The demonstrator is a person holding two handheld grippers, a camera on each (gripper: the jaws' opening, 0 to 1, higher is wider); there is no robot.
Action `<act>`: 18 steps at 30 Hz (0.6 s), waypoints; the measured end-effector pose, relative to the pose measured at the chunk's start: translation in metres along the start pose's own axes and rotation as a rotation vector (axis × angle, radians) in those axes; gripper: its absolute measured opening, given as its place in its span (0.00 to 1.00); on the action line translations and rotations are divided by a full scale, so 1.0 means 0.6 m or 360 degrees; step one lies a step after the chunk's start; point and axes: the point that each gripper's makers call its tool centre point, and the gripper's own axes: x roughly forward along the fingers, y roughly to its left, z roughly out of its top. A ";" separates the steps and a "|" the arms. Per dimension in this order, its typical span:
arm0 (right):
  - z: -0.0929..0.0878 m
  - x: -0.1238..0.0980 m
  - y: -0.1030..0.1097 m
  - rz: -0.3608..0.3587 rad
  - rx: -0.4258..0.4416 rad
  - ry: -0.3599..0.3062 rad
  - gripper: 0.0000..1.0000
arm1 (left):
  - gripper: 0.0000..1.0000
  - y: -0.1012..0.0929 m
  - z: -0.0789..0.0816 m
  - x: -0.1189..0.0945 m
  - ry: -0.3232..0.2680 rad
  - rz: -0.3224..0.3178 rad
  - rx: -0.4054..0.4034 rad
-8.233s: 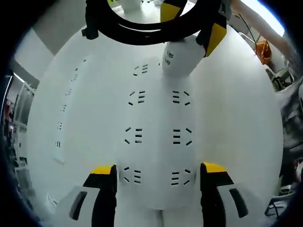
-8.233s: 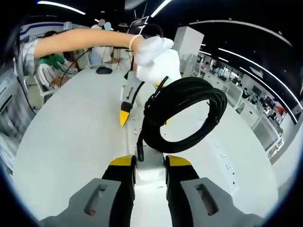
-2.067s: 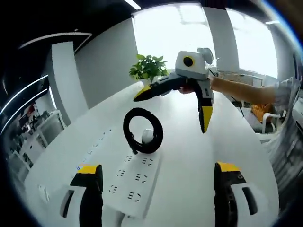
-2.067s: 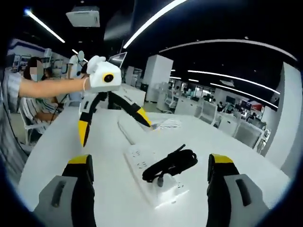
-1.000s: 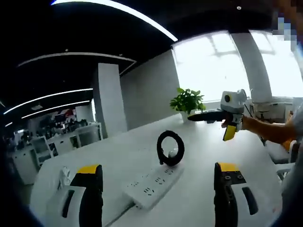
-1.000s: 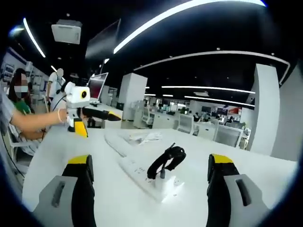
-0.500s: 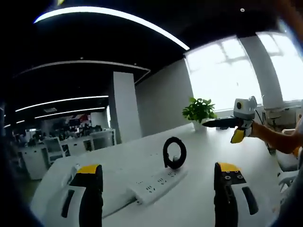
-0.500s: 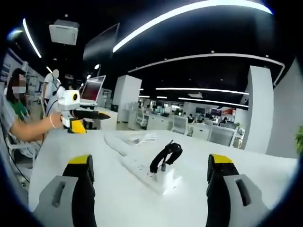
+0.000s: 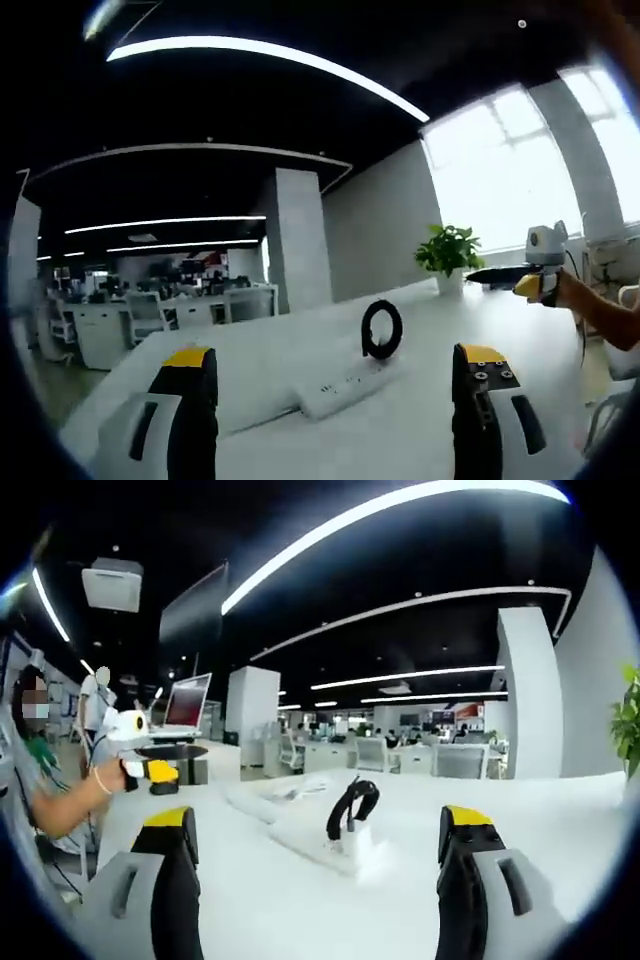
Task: Straighten the power strip on the desk, plug the charger into it
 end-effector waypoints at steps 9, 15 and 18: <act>-0.021 -0.034 0.015 -0.0075 -0.0081 0.0069 1.00 | 0.99 -0.013 -0.018 -0.040 -0.0004 0.0033 -0.0076; -0.035 -0.056 0.029 -0.0095 -0.0054 0.0081 1.00 | 0.99 0.002 -0.046 -0.064 0.0069 0.0153 -0.0070; -0.036 -0.071 0.028 -0.0135 -0.0049 0.0060 1.00 | 0.99 0.010 -0.057 -0.075 0.0069 0.0190 -0.0072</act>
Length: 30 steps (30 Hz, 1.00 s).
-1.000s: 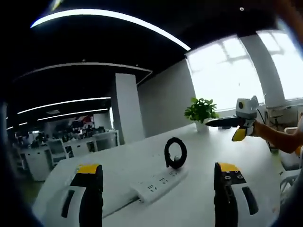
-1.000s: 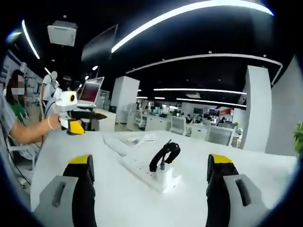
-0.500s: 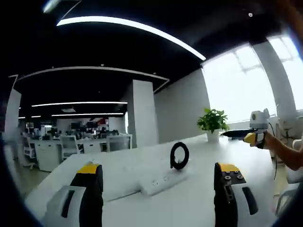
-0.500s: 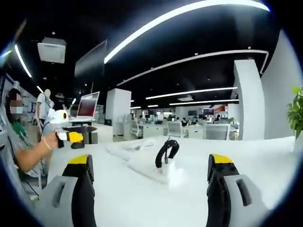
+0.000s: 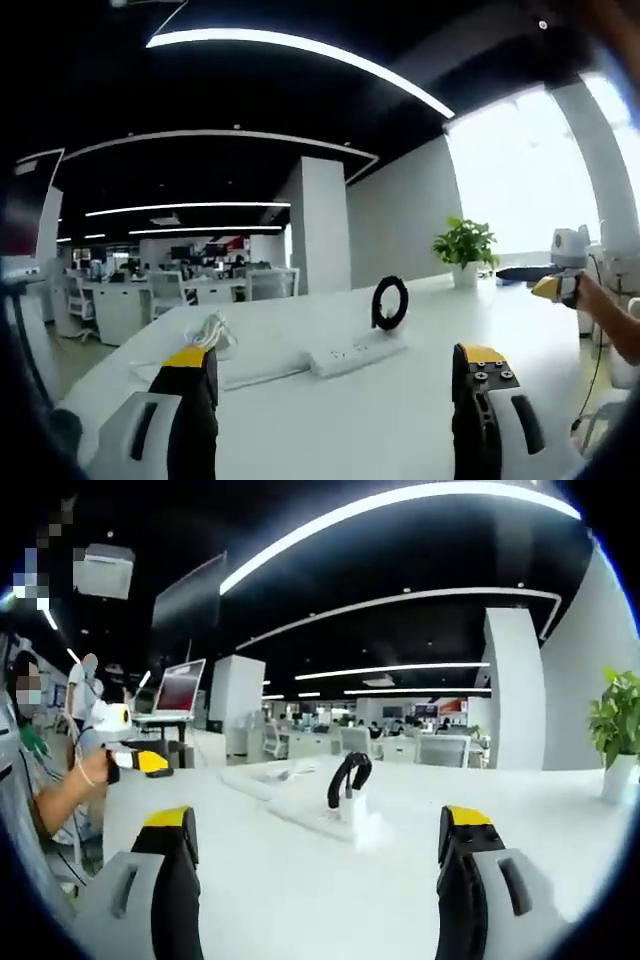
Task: Straighten the power strip on the desk, plug the charger into it
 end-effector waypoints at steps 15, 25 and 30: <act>-0.042 -0.052 -0.006 -0.0122 0.0035 0.0029 0.99 | 0.96 0.014 -0.050 -0.036 0.0048 0.0169 -0.0032; -0.065 -0.070 -0.003 -0.0135 0.0098 0.0045 0.99 | 0.96 0.005 -0.062 -0.068 0.0036 0.0242 -0.0034; -0.079 -0.070 0.000 -0.0147 0.0107 0.0084 0.99 | 0.97 0.008 -0.064 -0.076 0.0030 0.0257 -0.0061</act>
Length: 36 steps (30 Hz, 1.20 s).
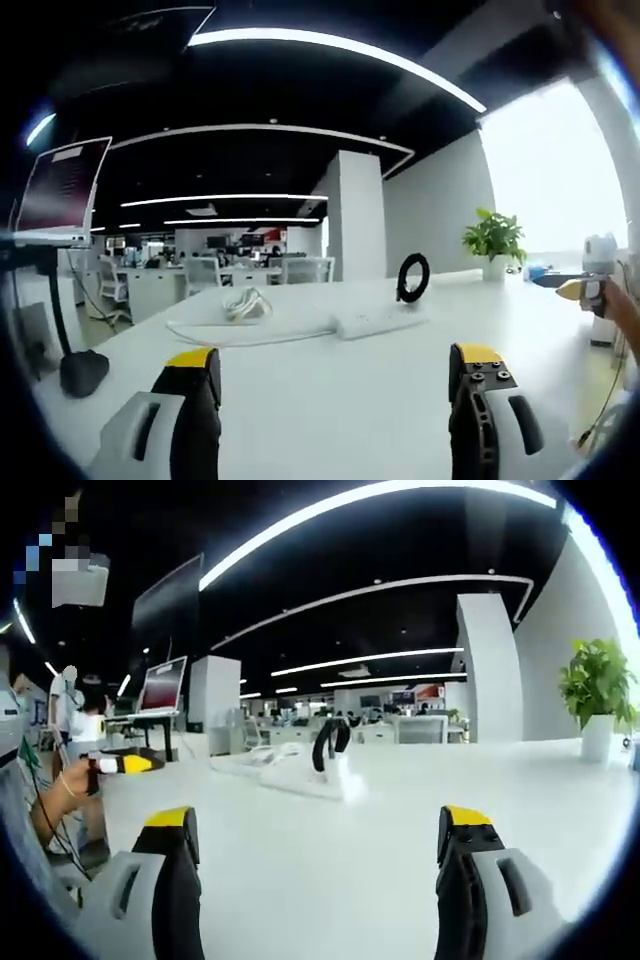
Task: Straighten the power strip on the desk, plug the charger into it
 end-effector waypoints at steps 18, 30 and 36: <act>-0.010 0.010 0.001 -0.0040 -0.0028 0.0055 0.98 | 0.99 0.002 -0.021 0.001 0.0085 0.0006 0.0000; -0.035 0.011 0.005 -0.0043 -0.0055 0.0155 0.98 | 0.99 -0.003 -0.029 0.003 0.0131 -0.0001 0.0035; -0.036 0.010 0.002 -0.0052 -0.0050 0.0162 0.98 | 0.98 -0.006 -0.033 0.003 0.0147 -0.0011 0.0051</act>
